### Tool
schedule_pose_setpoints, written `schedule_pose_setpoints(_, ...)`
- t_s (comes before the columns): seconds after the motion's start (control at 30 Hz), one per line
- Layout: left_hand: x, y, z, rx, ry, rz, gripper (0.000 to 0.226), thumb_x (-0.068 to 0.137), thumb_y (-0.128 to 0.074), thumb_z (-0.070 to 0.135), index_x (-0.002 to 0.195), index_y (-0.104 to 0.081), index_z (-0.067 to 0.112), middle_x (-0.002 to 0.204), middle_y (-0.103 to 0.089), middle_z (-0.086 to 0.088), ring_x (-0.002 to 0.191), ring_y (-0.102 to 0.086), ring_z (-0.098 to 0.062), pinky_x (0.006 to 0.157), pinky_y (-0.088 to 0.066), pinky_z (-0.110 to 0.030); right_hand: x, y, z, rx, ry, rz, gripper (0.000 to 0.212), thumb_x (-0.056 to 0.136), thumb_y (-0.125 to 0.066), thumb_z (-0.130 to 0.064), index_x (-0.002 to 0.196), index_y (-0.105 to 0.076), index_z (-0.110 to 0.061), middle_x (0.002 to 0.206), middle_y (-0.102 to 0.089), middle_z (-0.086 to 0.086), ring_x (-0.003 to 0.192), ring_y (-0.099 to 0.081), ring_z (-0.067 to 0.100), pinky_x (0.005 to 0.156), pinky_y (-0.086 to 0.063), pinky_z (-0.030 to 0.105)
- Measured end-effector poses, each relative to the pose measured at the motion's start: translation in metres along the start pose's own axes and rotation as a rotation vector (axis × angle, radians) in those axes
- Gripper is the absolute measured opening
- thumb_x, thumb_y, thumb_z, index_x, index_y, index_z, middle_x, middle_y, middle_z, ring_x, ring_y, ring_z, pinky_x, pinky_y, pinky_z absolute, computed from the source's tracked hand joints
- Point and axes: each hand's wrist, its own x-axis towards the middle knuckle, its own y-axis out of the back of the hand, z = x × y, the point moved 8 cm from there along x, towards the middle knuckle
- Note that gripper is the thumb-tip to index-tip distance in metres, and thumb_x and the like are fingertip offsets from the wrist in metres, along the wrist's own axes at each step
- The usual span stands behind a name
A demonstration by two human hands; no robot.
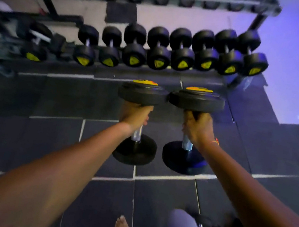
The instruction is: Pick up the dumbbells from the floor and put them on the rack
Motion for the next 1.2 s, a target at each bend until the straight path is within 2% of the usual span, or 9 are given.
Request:
schedule_pose_setpoints(0.13, 0.056, 0.043, 0.069, -0.087, -0.060, 0.046, 0.021, 0.076, -0.069, 0.011, 0.058, -0.060, 0.016, 0.046, -0.052, 0.001, 0.045, -0.049, -0.017, 0.048, -0.042, -0.027, 0.074, -0.024, -0.081, 0.050, 0.034, 0.014, 0.027, 0.084, -0.052, -0.042, 0.073, -0.054, -0.018, 0.072, -0.061, 0.006, 0.070, -0.063, 0.028, 0.070, -0.054, 0.056)
schedule_pose_setpoints(0.23, 0.122, 0.063, 0.136, -0.067, -0.111, 0.095, 0.025, 0.077, -0.066, 0.007, 0.057, -0.054, 0.015, 0.044, -0.048, 0.002, 0.039, -0.044, -0.016, 0.043, -0.039, -0.024, 0.148, -0.045, -0.125, 0.094, 0.057, 0.021, 0.037, 0.074, -0.050, -0.055, 0.074, -0.054, -0.018, 0.074, -0.064, 0.014, 0.074, -0.065, 0.040, 0.072, -0.053, 0.058)
schedule_pose_setpoints(0.37, 0.223, 0.085, 0.193, -0.051, -0.110, 0.155, 0.023, 0.077, -0.066, 0.008, 0.058, -0.053, 0.012, 0.043, -0.045, -0.003, 0.036, -0.040, -0.016, 0.042, -0.038, -0.022, 0.257, -0.069, -0.179, 0.105, 0.133, 0.028, 0.043, 0.086, -0.054, -0.043, 0.087, -0.064, -0.001, 0.087, -0.068, 0.022, 0.081, -0.064, 0.032, 0.076, -0.053, 0.044)
schedule_pose_setpoints(0.43, 0.274, 0.093, 0.213, -0.022, -0.073, 0.207, 0.023, 0.077, -0.066, 0.009, 0.059, -0.052, 0.011, 0.046, -0.044, -0.006, 0.037, -0.039, -0.018, 0.043, -0.037, -0.023, 0.309, -0.080, -0.199, 0.107, 0.106, 0.035, 0.047, 0.086, -0.055, -0.045, 0.088, -0.063, 0.001, 0.090, -0.068, 0.025, 0.086, -0.065, 0.036, 0.080, -0.053, 0.051)
schedule_pose_setpoints(0.53, 0.354, 0.104, 0.248, -0.020, -0.055, 0.239, 0.019, 0.073, -0.067, 0.013, 0.059, -0.055, 0.009, 0.046, -0.048, -0.010, 0.040, -0.043, -0.020, 0.046, -0.041, -0.029, 0.398, -0.101, -0.228, 0.097, 0.126, 0.037, 0.041, 0.093, -0.055, -0.039, 0.097, -0.063, 0.001, 0.100, -0.067, 0.025, 0.097, -0.064, 0.038, 0.084, -0.051, 0.048)
schedule_pose_setpoints(0.63, 0.425, 0.111, 0.264, -0.009, -0.013, 0.265, 0.016, 0.068, -0.068, 0.013, 0.058, -0.056, 0.008, 0.048, -0.050, -0.014, 0.040, -0.046, -0.023, 0.049, -0.046, -0.036, 0.469, -0.133, -0.247, 0.066, 0.135, -0.006, 0.043, 0.089, -0.054, -0.048, 0.092, -0.062, -0.006, 0.095, -0.069, 0.023, 0.091, -0.065, 0.040, 0.080, -0.053, 0.051)
schedule_pose_setpoints(0.83, 0.608, 0.111, 0.310, 0.026, 0.023, 0.265, 0.016, 0.071, -0.072, 0.018, 0.066, -0.061, 0.007, 0.052, -0.058, -0.010, 0.039, -0.051, -0.024, 0.047, -0.050, -0.030, 0.627, -0.208, -0.279, 0.088, 0.089, -0.067, 0.036, 0.082, -0.056, -0.051, 0.092, -0.058, -0.016, 0.092, -0.068, 0.018, 0.085, -0.066, 0.039, 0.079, -0.055, 0.055)
schedule_pose_setpoints(1.0, 0.759, 0.096, 0.344, 0.007, 0.070, 0.202, 0.019, 0.075, -0.071, 0.023, 0.067, -0.062, 0.009, 0.046, -0.054, -0.004, 0.036, -0.048, -0.019, 0.043, -0.045, -0.026, 0.767, -0.262, -0.283, 0.127, -0.027, -0.089, 0.057, 0.065, -0.055, -0.064, 0.097, -0.061, -0.017, 0.095, -0.068, 0.019, 0.090, -0.065, 0.042, 0.079, -0.055, 0.056)
schedule_pose_setpoints(1.2, 0.909, 0.076, 0.360, 0.032, 0.156, 0.130, 0.023, 0.085, -0.064, 0.020, 0.064, -0.058, 0.011, 0.049, -0.047, -0.006, 0.032, -0.040, -0.017, 0.038, -0.040, -0.022, 0.905, -0.305, -0.296, 0.125, -0.142, -0.091, 0.036, 0.080, -0.056, -0.051, 0.083, -0.058, -0.016, 0.080, -0.067, 0.017, 0.074, -0.067, 0.040, 0.069, -0.057, 0.055)
